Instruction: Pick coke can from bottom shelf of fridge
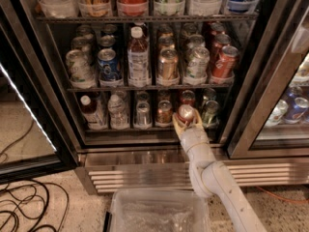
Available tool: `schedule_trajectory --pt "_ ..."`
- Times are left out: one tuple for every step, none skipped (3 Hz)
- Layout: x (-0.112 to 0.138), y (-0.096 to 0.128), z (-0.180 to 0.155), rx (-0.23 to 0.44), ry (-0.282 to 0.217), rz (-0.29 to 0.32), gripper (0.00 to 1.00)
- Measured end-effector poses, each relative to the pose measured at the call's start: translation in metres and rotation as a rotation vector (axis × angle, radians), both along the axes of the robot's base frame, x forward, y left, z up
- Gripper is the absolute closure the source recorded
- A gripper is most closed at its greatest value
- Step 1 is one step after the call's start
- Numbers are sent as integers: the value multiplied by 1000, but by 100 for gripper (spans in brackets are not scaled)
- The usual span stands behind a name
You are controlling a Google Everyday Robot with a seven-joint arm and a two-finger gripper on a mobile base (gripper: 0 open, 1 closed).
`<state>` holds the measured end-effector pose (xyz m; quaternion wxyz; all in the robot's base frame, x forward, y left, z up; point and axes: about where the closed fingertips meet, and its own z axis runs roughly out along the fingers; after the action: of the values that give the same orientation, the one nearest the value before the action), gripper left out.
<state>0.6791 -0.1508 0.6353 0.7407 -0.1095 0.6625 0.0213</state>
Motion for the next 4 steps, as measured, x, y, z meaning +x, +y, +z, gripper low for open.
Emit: schedule_trajectory --pt "0 0 0 0 0 0 100" --pt "-25 13 19 19 -3 91 100" --pt "-91 25 8 84 93 269 100" --pt "-130 21 -19 201 268 393 100"
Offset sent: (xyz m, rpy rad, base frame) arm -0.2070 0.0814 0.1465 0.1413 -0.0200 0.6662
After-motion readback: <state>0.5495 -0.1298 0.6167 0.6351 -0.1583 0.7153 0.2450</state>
